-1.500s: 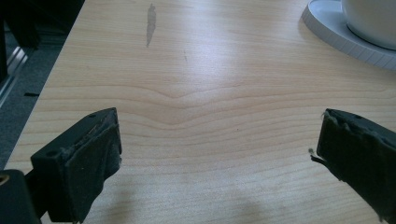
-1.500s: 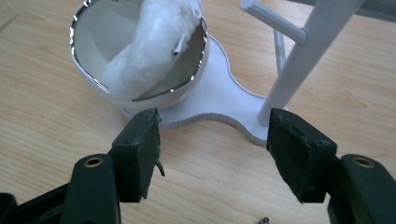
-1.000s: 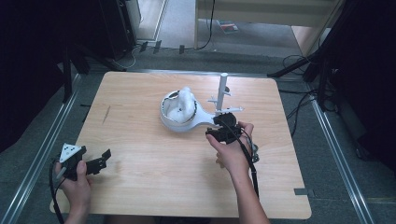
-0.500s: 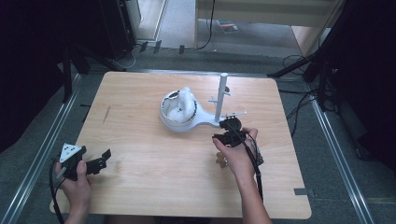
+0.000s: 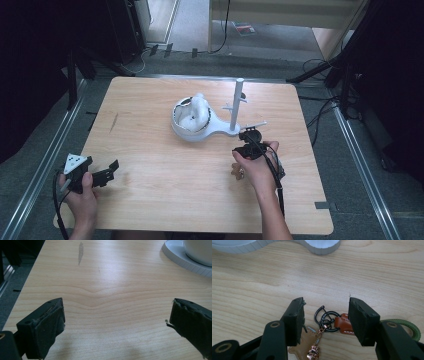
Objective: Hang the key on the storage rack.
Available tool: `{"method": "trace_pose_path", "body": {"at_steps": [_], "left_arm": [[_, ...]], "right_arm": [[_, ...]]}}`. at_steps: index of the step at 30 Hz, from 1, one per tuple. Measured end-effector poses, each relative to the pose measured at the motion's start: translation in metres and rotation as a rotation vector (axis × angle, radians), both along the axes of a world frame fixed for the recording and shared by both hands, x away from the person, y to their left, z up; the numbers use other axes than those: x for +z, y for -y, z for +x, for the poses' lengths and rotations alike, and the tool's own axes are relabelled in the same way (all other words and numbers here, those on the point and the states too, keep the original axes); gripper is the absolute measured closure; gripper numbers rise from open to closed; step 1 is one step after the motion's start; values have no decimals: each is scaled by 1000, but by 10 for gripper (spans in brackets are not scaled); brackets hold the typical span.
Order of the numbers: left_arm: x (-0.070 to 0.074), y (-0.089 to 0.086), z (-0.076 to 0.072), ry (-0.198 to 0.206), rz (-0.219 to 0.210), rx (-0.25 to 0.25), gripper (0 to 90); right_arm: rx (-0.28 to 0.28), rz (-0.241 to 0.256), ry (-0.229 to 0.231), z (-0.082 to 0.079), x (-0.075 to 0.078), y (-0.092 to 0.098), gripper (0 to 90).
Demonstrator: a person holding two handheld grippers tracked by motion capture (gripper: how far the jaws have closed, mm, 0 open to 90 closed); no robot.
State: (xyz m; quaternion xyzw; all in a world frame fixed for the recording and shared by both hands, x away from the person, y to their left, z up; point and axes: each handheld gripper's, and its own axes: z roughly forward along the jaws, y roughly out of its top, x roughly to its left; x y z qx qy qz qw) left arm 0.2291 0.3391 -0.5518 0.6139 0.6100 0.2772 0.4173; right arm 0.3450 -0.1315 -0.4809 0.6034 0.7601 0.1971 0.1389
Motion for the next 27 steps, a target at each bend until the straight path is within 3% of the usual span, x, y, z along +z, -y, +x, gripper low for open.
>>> {"method": "trace_pose_path", "body": {"at_steps": [18, 27], "left_arm": [[0, 0, 0, -3, 1, 0, 6], [0, 0, 0, -4, 2, -1, 6]], "right_arm": [[-31, -6, -60, -3, -12, 19, 499], [-87, 3, -63, -2, -14, 40, 496]]}}
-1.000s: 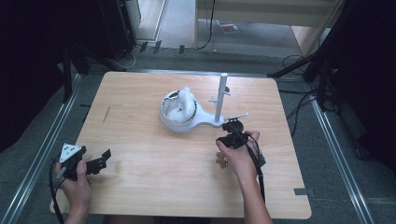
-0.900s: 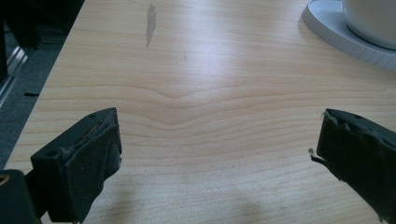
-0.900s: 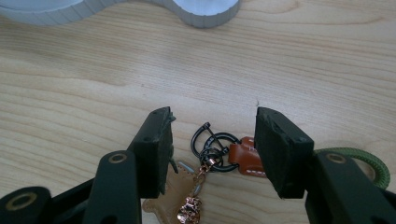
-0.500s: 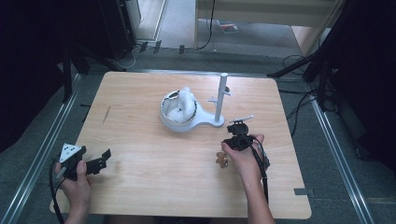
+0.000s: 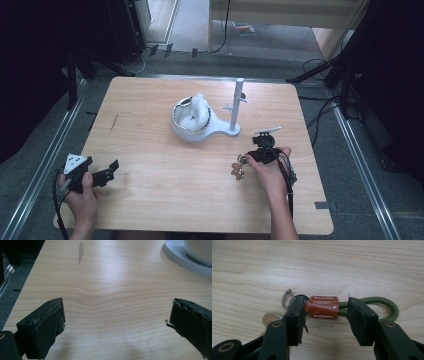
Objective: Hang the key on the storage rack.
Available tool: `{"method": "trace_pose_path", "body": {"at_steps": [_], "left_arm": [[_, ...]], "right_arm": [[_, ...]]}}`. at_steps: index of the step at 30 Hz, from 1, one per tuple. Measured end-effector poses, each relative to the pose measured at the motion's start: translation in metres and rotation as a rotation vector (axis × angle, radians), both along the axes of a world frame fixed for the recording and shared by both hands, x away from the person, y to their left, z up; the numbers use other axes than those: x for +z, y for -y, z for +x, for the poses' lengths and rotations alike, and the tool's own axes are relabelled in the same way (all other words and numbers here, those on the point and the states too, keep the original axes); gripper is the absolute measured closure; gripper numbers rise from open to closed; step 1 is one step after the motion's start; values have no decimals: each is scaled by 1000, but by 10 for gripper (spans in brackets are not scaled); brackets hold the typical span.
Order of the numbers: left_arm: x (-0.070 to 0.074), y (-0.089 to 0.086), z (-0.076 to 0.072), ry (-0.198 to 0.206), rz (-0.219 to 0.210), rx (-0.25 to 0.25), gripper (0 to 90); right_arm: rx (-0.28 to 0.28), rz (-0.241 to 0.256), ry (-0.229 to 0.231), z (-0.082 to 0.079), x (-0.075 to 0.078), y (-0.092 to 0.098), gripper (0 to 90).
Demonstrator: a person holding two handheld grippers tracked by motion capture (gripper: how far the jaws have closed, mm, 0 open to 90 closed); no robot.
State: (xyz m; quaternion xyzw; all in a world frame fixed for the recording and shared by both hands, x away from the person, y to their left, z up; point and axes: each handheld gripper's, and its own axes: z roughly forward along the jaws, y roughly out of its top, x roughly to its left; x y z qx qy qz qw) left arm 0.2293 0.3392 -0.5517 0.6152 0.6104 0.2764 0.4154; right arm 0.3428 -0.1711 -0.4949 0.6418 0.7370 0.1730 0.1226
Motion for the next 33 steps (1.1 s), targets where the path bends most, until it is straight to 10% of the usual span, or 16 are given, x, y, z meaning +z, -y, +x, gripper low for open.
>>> {"method": "trace_pose_path", "body": {"at_steps": [33], "left_arm": [[0, 0, 0, 0, 2, 2, 5]], "right_arm": [[-191, -1, 1, 11, -12, 72, 628]]}}
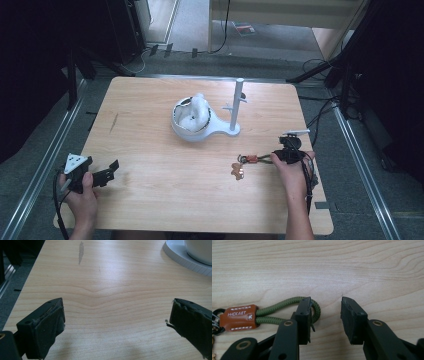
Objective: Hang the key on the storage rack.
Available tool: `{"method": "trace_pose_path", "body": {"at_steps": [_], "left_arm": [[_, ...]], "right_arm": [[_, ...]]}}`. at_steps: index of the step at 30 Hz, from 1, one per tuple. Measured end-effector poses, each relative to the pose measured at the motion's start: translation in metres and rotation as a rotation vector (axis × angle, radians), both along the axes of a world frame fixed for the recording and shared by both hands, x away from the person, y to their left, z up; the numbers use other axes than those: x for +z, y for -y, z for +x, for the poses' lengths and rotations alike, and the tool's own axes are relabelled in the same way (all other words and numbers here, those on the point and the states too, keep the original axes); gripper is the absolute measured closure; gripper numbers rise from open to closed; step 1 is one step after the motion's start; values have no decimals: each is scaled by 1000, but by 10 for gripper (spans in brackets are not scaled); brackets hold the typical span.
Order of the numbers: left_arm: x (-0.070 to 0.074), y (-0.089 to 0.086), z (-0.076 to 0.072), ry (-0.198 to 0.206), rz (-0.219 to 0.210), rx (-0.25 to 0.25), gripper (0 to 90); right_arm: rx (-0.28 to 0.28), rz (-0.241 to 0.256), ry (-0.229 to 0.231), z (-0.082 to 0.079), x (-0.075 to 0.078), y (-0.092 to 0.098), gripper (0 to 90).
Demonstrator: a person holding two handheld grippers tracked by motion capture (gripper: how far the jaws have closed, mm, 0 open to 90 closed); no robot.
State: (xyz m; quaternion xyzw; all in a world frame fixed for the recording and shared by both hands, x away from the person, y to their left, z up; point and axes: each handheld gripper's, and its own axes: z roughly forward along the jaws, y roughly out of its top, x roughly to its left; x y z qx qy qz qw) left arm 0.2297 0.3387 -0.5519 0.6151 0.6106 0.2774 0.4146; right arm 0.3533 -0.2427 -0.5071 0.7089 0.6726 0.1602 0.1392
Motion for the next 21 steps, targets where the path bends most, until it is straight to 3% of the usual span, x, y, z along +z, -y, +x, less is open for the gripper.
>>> {"method": "trace_pose_path", "body": {"at_steps": [7, 13, 15, 17, 19, 20, 21], "left_arm": [[0, 0, 0, -2, -2, 0, 6], [0, 0, 0, -5, 0, 2, 5], [0, 0, 0, -3, -1, 2, 5], [0, 0, 0, -5, 0, 2, 6], [0, 0, 0, -6, 1, 1, 6], [0, 0, 0, -6, 0, 2, 6], [0, 0, 0, -7, 1, 1, 5]], "right_arm": [[4, -13, 1, 2, -3, -3, 667], [55, -82, 19, 0, -5, -14, 702], [92, -62, 28, -2, -7, -17, 685], [90, -52, 28, -2, -7, -17, 685], [96, -64, 31, -2, -7, -20, 739], [111, -73, 38, -3, -7, -23, 821], [136, -102, 49, -5, -8, -28, 831]]}}
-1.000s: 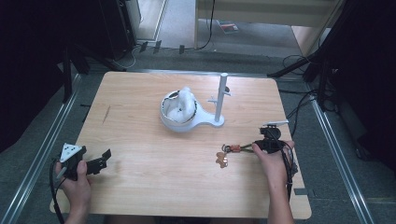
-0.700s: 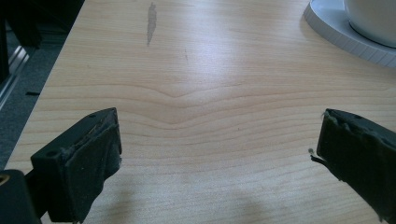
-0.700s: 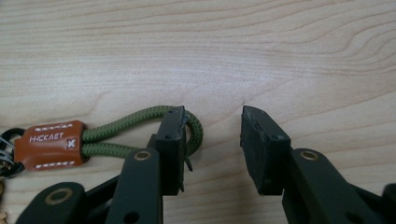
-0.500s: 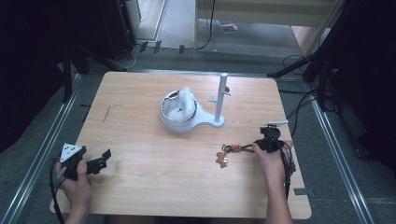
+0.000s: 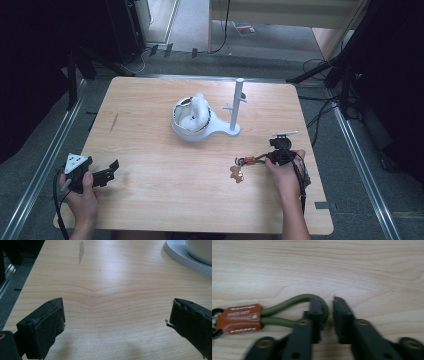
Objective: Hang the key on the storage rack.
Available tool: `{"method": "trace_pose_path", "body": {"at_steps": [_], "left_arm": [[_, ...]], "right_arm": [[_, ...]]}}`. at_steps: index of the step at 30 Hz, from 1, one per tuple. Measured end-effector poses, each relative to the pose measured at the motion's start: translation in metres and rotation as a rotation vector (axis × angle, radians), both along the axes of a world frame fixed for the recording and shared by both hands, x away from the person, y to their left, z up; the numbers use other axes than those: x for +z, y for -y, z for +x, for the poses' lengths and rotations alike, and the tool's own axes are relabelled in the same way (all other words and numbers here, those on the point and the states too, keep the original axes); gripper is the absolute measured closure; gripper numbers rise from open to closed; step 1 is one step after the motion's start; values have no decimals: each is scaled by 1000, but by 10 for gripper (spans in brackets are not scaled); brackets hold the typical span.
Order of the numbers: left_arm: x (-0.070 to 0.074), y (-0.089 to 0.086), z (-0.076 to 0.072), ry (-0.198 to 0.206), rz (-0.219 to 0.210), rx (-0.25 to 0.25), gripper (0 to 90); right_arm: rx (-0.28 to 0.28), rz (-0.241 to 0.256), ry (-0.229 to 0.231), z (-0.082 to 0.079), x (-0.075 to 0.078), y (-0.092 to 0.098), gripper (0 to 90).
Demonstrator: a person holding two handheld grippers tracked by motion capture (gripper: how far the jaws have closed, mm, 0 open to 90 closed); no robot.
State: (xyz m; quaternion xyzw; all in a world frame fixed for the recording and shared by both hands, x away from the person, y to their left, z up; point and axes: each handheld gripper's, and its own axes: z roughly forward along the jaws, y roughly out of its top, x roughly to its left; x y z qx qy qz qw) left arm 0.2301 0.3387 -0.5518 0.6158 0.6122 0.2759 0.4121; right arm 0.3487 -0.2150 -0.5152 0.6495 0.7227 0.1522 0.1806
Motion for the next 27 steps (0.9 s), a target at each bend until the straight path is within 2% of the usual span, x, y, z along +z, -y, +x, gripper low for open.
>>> {"method": "trace_pose_path", "body": {"at_steps": [1, 3, 5, 8, 10, 12, 14, 19, 27], "left_arm": [[0, 0, 0, 0, 0, 0, 5], [0, 0, 0, 0, -1, 1, 6], [0, 0, 0, 3, -4, 1, 6], [0, -1, 0, 3, -8, 1, 5], [0, -1, 0, 0, -8, 1, 5], [0, -1, 0, -4, -5, 1, 5], [0, -1, 0, -3, -3, 1, 6], [0, -1, 0, -3, -3, 2, 5], [0, -1, 0, -1, -10, 4, 6]], "right_arm": [[14, -33, 9, -1, -1, -4, 843], [18, -59, 14, -1, -1, -9, 867], [17, -43, 25, 0, -1, -9, 874], [26, 9, 44, 1, -2, -6, 879], [56, 24, 81, -2, -3, -6, 880], [55, 22, 116, -5, -1, -9, 881], [58, 30, 151, -6, 4, -11, 881], [77, 24, 182, -6, 21, -15, 882], [81, 36, 270, -11, 49, -17, 883]]}}
